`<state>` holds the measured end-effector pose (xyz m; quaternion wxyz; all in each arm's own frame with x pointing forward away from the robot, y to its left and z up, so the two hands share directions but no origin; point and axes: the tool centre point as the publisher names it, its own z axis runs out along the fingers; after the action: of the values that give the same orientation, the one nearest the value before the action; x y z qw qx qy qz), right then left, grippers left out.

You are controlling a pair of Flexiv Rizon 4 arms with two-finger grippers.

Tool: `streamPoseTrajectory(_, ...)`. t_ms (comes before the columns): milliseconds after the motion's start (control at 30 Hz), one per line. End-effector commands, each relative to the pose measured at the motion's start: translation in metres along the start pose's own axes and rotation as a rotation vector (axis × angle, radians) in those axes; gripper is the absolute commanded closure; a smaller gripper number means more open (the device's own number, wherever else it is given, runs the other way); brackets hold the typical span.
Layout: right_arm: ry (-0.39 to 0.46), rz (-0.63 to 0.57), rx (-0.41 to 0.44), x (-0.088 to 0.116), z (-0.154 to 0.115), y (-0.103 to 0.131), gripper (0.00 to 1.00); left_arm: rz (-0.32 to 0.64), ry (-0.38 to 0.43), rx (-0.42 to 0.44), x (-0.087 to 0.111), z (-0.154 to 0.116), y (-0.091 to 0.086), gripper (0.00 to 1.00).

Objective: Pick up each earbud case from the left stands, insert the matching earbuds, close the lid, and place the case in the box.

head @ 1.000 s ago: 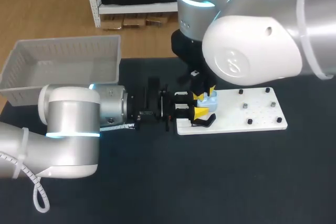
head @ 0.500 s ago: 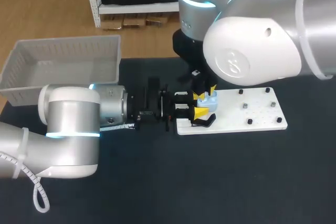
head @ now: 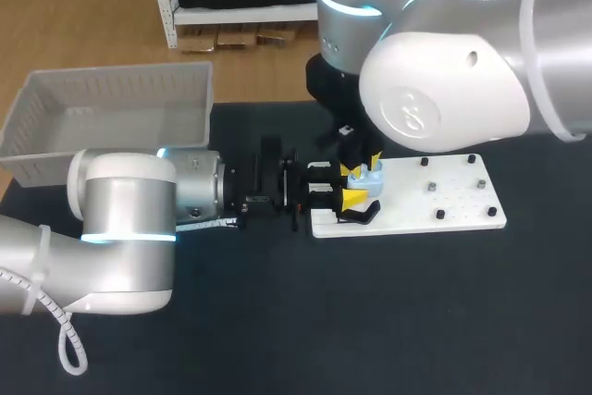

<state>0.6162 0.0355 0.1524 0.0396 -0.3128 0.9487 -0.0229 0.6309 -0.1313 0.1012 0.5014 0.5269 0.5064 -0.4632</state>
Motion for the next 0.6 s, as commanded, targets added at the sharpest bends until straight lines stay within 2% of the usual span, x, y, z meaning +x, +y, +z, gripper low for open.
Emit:
streamPoseTrajectory(33,-0.004,0.004,-0.002,0.0005,0.0008,-0.0007,1.0,0.004,-0.003,-0.011,0.0004,0.0003,-0.0029,1.0)
streamPoseTrajectory(600,-0.009,0.005,-0.006,-0.0014,0.003,-0.0008,1.0,0.004,-0.003,-0.011,0.0004,0.0003,-0.0029,1.0)
